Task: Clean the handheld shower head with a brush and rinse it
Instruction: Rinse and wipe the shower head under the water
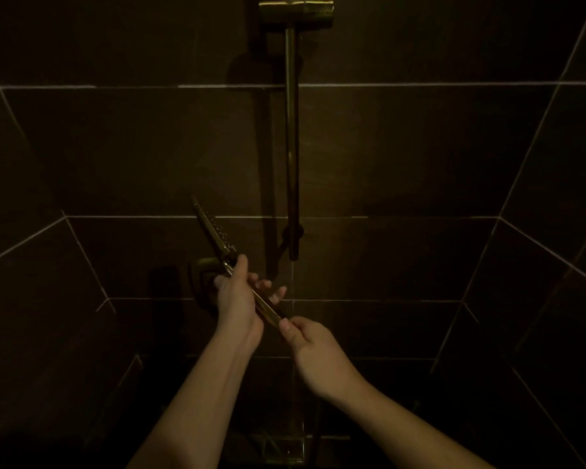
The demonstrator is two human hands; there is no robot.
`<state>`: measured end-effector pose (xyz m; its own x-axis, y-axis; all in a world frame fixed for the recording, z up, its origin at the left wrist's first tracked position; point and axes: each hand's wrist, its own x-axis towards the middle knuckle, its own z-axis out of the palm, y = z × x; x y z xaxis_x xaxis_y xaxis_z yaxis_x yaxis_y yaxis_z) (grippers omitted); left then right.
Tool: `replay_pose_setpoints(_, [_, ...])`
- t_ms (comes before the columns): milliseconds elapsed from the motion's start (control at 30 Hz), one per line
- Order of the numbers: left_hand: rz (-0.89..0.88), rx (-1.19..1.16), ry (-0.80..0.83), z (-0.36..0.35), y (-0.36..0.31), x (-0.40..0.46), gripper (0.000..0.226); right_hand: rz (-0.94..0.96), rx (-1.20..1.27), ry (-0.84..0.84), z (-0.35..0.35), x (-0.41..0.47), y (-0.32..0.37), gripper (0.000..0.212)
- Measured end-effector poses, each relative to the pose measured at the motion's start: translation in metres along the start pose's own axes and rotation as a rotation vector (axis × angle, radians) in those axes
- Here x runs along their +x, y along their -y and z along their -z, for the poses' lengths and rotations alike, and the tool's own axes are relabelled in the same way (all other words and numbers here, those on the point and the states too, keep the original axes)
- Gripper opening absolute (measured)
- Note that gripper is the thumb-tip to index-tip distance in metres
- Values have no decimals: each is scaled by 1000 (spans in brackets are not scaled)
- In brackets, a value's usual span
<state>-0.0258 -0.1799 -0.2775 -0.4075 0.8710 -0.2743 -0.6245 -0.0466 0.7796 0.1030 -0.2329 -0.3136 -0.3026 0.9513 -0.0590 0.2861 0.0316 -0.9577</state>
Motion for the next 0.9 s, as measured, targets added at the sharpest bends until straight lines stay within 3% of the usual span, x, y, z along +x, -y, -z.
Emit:
replay_pose_setpoints(100, [52, 4, 38, 0, -2, -4, 30, -39, 41, -21, -2, 0, -1, 31])
replay_pose_setpoints(200, [95, -21, -25, -2, -1, -5, 38, -59, 60, -8, -3, 1, 0, 37])
replay_pose_setpoints(300, [44, -22, -106, -4, 2, -5, 33, -52, 83, 44, -10, -2, 3, 35])
replay_pose_setpoints(500, [-89, 121, -54, -1, 5, -7, 35, -50, 60, 33, -12, -5, 7, 38])
replay_pose_setpoints(700, [162, 47, 58, 2, -9, -11, 34, -57, 58, -17, -10, -4, 0, 39])
replay_pose_setpoints(833, [99, 79, -81, 0, -6, -11, 33, -63, 88, 31, -16, -4, 0, 36])
replay_pose_setpoints(900, [42, 82, -113, 1, -2, -10, 43, -62, 82, 43, -19, -4, 1, 35])
